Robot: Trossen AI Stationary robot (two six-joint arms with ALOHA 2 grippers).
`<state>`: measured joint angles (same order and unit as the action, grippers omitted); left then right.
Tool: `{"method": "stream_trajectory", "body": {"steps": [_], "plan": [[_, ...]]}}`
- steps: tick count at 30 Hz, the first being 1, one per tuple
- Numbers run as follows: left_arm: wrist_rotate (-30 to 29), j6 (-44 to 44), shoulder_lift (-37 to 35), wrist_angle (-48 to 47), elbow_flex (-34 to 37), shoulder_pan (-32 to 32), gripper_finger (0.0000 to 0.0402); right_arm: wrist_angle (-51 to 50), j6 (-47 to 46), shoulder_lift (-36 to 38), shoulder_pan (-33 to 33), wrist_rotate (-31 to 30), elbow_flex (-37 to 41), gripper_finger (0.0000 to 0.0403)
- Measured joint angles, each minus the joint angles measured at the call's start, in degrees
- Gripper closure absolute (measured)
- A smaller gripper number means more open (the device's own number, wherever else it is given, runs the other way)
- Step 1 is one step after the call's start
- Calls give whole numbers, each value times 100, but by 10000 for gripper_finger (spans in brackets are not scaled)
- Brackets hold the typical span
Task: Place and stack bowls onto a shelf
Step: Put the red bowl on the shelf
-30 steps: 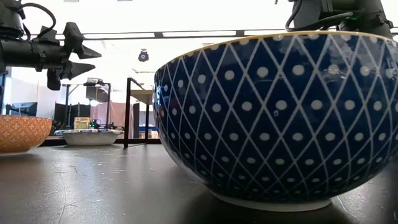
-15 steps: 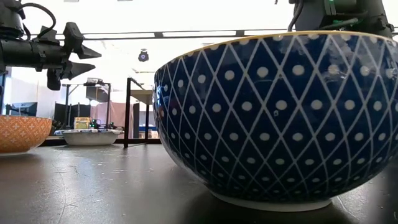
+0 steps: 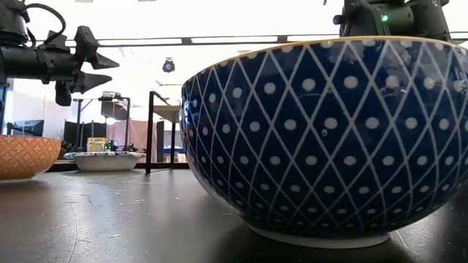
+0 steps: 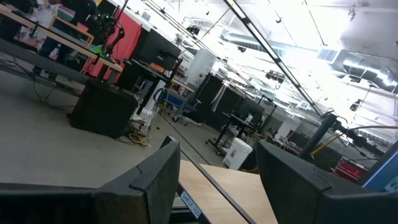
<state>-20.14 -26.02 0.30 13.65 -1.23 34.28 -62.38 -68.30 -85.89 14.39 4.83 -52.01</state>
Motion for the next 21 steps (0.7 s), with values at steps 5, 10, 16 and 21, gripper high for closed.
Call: {"method": "stream_trajectory", "body": {"steps": [5, 10, 16, 21], "plan": [[2, 0, 0, 0, -2, 0, 206, 56, 171, -3, 0, 30, -2, 388], [0, 1, 0, 0, -1, 1, 206, 72, 597, 65, 2, 146, -165, 391], [2, 2, 0, 0, -2, 2, 206, 83, 1265, 82, 1, 86, -962, 392], [2, 1, 0, 0, -2, 1, 206, 97, 1702, 86, 0, -335, -1841, 392]]}}
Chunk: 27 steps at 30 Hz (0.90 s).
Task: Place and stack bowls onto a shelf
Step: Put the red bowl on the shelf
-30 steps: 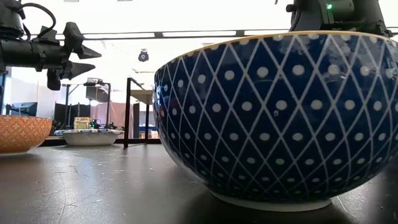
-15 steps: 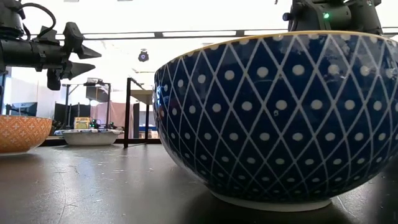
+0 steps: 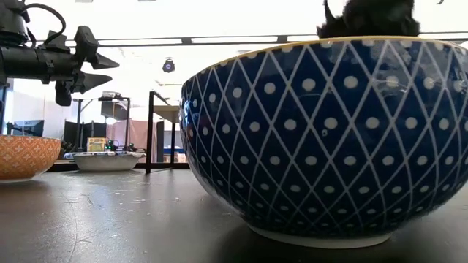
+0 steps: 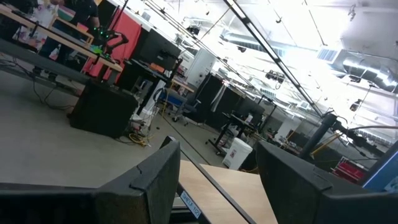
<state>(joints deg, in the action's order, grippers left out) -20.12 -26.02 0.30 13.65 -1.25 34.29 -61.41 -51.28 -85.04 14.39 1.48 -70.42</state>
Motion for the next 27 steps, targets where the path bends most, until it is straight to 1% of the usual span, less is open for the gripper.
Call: {"method": "stream_trajectory", "body": {"steps": [3, 6, 12, 14, 17, 22, 27], "plan": [[0, 1, 0, 0, 1, 0, 206, -1, 288, 5, -2, -481, -471, 391], [0, -1, 0, 0, -1, -1, 206, 7, 661, 7, -20, -1145, -851, 391], [-1, 0, 0, 0, 2, 1, 206, 31, 1455, 7, -201, -2575, -1312, 391], [-1, -1, -1, 0, 2, -1, 206, 68, 1756, 7, -317, -2929, -1407, 391], [-1, 1, 0, -1, 0, 0, 206, 222, 2201, 7, -546, -3172, -1469, 391], [0, 2, -2, 0, 2, -1, 206, 469, 2864, -15, -1055, -3156, -1470, 391], [-2, 1, 0, 0, -1, -1, 206, 482, 3184, -37, -1555, -3157, -1468, 391]]}}
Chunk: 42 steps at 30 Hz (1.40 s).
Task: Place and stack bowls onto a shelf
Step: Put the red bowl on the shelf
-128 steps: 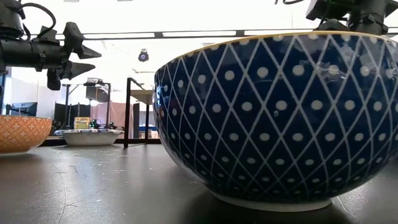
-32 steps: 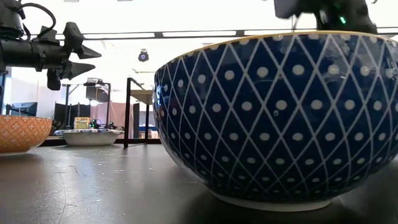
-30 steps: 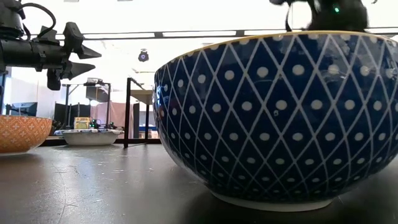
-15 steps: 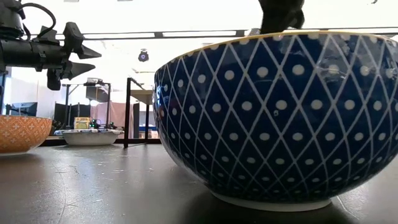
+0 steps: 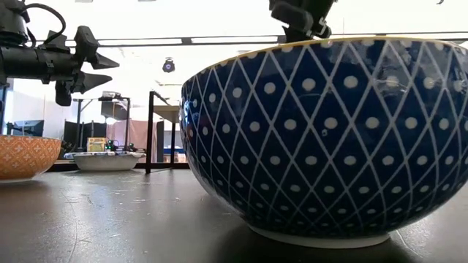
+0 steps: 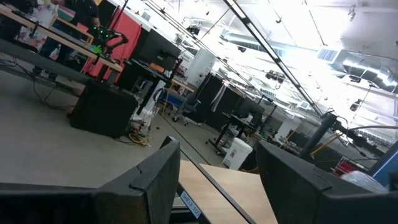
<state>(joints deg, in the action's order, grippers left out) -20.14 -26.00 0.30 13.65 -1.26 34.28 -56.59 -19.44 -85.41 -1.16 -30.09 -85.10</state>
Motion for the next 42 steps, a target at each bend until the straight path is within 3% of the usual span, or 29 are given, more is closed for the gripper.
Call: {"method": "stream_trajectory", "body": {"steps": [16, 20, 24, 42], "plan": [[1, -1, 0, -2, 1, 0, 206, 190, 205, 7, -1086, 354, 0, 390], [-1, -2, 0, -2, 0, 1, 206, 287, 203, -69, -1281, 693, 0, 390], [2, 1, 0, 0, 0, 2, 206, 334, 209, -231, -1417, 965, 0, 390], [2, -2, 0, -2, 2, 0, 206, 33, 367, -778, -1615, 986, -772, 390]]}}
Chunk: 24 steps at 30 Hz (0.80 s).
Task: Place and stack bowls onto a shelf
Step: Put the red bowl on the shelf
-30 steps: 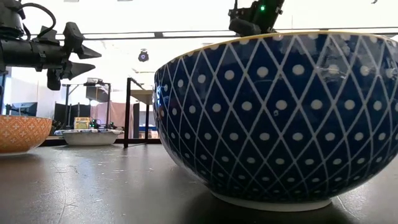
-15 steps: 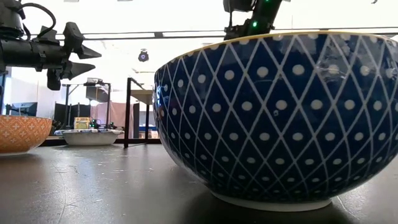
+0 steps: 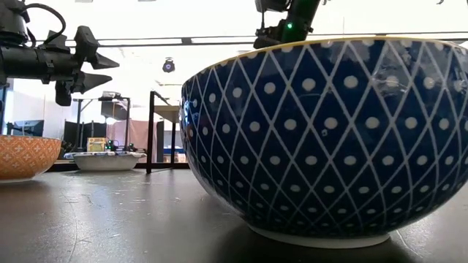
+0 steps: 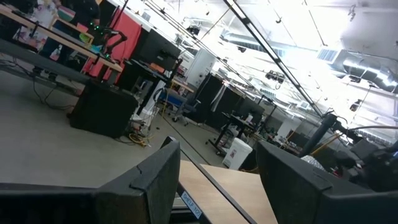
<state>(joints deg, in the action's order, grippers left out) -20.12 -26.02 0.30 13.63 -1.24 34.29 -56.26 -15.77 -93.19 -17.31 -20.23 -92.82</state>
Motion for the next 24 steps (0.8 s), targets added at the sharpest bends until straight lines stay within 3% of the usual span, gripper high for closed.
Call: {"method": "stream_trajectory", "body": {"steps": [12, 24], "plan": [[0, 0, -2, 2, -1, 2, 206, -970, 37, -644, -113, 122, -793, 390], [0, 0, 0, 2, -1, 2, 206, -1250, 37, -724, -150, 162, -915, 382]]}}
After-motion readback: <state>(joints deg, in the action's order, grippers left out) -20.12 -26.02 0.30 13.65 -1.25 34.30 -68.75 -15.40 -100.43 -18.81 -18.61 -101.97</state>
